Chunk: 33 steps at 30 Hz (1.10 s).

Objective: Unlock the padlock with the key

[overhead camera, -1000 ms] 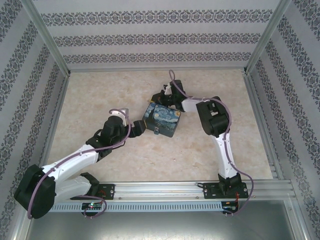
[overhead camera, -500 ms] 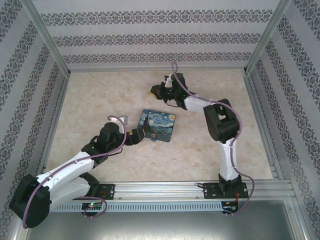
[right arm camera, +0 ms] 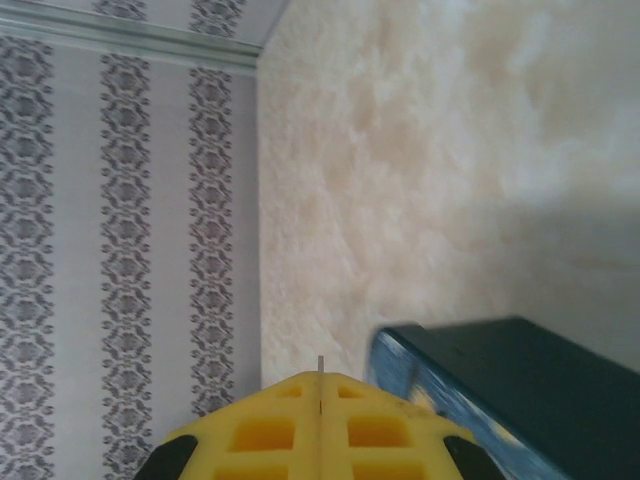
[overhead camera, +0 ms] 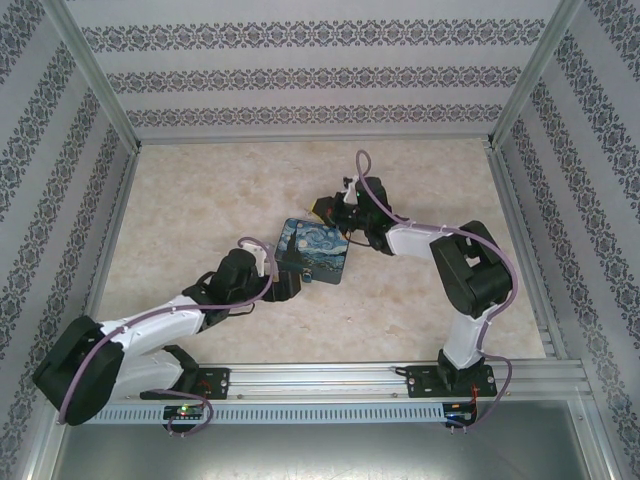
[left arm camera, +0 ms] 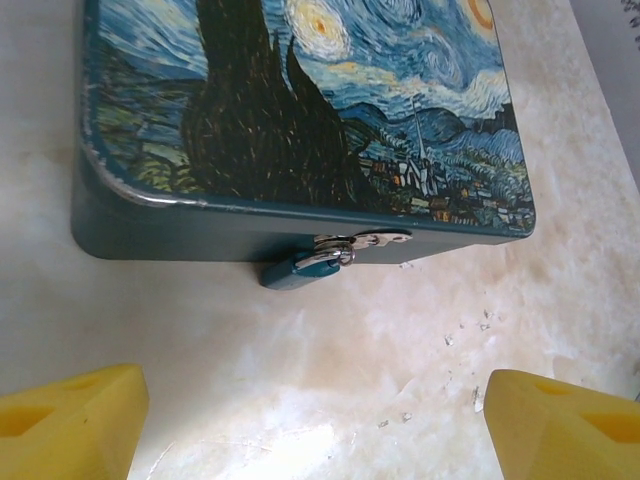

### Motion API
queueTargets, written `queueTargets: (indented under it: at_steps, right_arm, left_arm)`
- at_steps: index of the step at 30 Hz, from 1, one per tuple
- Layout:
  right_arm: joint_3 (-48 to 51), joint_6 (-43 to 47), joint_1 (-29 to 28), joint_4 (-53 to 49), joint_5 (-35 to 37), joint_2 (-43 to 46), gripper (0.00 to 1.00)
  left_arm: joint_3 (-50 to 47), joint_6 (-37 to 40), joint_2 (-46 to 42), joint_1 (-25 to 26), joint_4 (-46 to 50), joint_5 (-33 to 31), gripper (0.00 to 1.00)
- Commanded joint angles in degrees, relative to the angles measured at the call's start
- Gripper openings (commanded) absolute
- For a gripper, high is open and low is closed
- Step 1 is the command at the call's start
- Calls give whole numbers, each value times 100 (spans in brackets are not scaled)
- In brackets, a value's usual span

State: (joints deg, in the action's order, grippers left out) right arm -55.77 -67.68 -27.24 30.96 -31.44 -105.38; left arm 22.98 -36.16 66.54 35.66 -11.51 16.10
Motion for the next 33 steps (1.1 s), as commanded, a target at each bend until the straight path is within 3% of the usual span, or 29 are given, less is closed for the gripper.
queueTargets:
  at_steps: [1, 17, 23, 33]
  right_arm:
    - [307, -140, -68, 599, 335, 273, 0]
    - [1094, -530, -158, 1756, 660, -37, 0]
    - [1167, -547, -167, 1835, 624, -87, 0]
    - [1252, -483, -185, 1841, 535, -210, 0]
  left_arm:
    - [2, 346, 239, 123, -529, 60, 88]
    - [245, 1141, 1628, 448, -1424, -276, 81]
    - [405, 1229, 2050, 586, -1727, -328, 80]
    - [687, 1680, 2517, 912, -1774, -944, 80]
